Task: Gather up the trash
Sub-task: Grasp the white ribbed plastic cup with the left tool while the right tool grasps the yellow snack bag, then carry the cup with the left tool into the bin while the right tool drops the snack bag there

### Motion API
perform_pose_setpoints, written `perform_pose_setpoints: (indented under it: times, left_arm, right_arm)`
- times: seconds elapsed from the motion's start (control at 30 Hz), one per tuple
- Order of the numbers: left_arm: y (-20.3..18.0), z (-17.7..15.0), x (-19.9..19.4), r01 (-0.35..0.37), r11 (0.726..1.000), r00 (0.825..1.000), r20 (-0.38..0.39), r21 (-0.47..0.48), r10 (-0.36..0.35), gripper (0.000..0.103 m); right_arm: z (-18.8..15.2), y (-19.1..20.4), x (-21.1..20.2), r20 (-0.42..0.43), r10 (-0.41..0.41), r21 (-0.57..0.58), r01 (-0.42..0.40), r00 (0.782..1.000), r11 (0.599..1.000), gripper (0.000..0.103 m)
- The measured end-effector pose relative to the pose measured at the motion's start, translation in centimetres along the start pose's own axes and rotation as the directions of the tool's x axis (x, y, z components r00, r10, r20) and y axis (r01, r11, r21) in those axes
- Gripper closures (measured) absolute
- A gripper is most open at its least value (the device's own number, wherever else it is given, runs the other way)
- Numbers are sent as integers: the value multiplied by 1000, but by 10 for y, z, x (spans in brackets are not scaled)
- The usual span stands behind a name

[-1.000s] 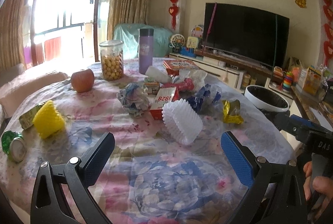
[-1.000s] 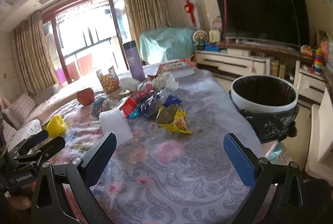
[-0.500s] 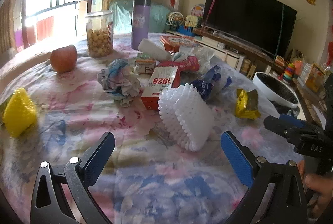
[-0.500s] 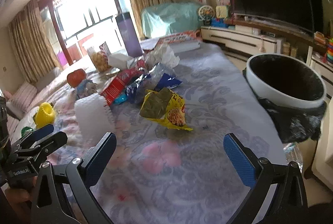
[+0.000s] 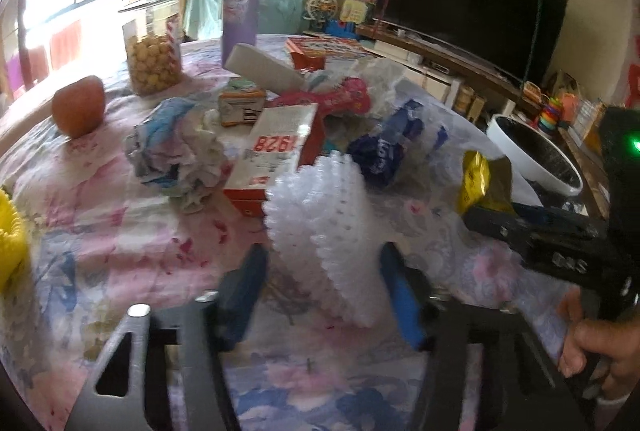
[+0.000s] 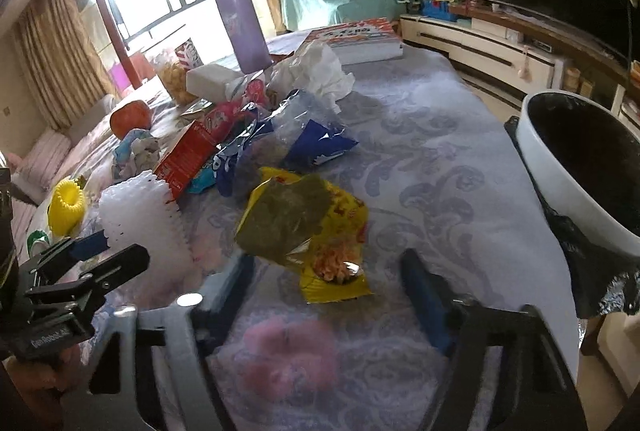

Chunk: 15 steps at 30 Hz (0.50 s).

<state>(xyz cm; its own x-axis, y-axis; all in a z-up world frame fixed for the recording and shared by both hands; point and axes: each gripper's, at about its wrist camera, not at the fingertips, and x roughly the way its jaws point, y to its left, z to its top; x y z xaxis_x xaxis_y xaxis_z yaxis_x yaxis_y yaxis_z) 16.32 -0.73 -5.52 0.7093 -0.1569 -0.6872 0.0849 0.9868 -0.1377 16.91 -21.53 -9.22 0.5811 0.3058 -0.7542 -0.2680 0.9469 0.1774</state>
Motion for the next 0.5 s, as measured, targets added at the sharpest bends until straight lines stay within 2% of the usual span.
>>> perform_pose_setpoints:
  times: [0.03,0.07,0.1,0.17,0.33,0.5]
  left_arm:
    - [-1,0,0,3,1000,1000,2,4,-3,65]
    - [-1,-1,-1,6,1000,1000,5,6,-6,68]
    - [-2,-1,-2,12,1000,1000,10,9,-13,75]
    - [-2,-1,-2,27,1000,1000,11,3,-27,81]
    - [-8,5,-3,91,996,996,10,-9,-91,84]
    - [-31,11,-5,134,990,991,21,41,-135,84]
  right_arm:
    - [-1,-1,1,-11,4,4,-4,1000,1000,59]
    - [-1,-2,2,-15,8,9,-8,1000,1000,76]
    - [-2,-4,1,-15,16,19,-15,1000,1000,77]
    - [-3,-7,-3,1,30,38,-30,1000,999,77]
    - [-5,-15,-26,51,45,59,-48,998,997,78]
    - [-7,-30,-48,85,34,83,-41,996,996,78]
